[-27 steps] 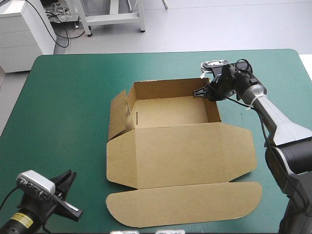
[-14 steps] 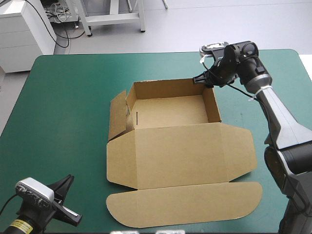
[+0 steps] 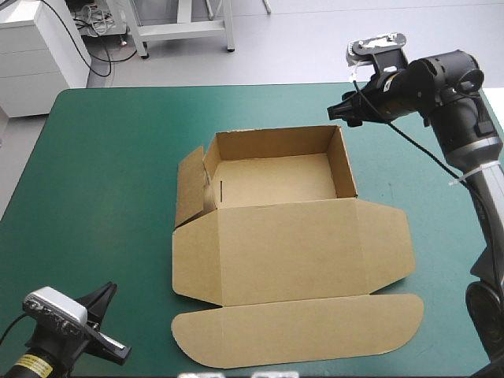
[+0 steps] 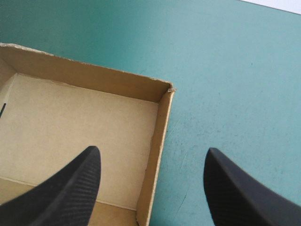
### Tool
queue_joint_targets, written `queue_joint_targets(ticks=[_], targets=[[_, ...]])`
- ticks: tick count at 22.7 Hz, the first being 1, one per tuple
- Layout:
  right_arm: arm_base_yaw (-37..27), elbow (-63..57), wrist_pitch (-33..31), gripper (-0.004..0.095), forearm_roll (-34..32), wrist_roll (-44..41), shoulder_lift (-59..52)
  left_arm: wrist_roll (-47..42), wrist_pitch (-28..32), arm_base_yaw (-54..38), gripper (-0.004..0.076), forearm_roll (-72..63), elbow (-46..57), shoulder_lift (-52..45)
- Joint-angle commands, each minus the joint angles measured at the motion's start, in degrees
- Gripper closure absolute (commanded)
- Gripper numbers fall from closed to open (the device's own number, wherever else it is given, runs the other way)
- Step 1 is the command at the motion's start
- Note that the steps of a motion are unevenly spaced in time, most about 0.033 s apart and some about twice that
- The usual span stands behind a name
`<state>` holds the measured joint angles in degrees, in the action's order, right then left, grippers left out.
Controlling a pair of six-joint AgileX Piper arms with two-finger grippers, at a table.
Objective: Fold the box
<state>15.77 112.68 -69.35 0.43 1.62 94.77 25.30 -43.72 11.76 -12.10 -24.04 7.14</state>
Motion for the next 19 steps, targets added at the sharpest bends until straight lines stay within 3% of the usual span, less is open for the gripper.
queue_joint_targets(ticks=[1,8,12,14,16,17,19], targets=[[0.0,-2.3,2.3,0.0316,-0.4,0.5,-2.2,-0.4,3.8,0.1,0.0731,-0.7,-1.4,0.8],[0.0,-12.0,3.3,0.0317,-2.0,0.3,3.1,0.0,4.2,0.1,0.0731,-1.1,-1.4,0.8],[0.0,-13.0,4.2,0.034,1.2,0.2,11.0,0.0,4.2,0.1,0.0731,-1.2,-1.4,0.8],[0.0,-13.0,3.7,0.0426,1.4,0.1,13.6,-0.4,4.2,0.1,0.0731,-1.2,-1.4,0.8],[0.0,-13.0,3.1,0.0652,1.3,-0.9,14.5,-0.4,4.2,0.1,0.0731,-1.2,-1.4,0.8],[0.0,-13.0,3.1,0.0859,1.3,-1.0,14.5,-0.4,4.2,0.1,0.0731,-1.2,-1.4,0.8],[0.0,-11.7,2.3,0.0928,1.2,-1.1,14.5,-0.4,4.2,0.1,0.0732,-1.2,-1.4,0.8]])
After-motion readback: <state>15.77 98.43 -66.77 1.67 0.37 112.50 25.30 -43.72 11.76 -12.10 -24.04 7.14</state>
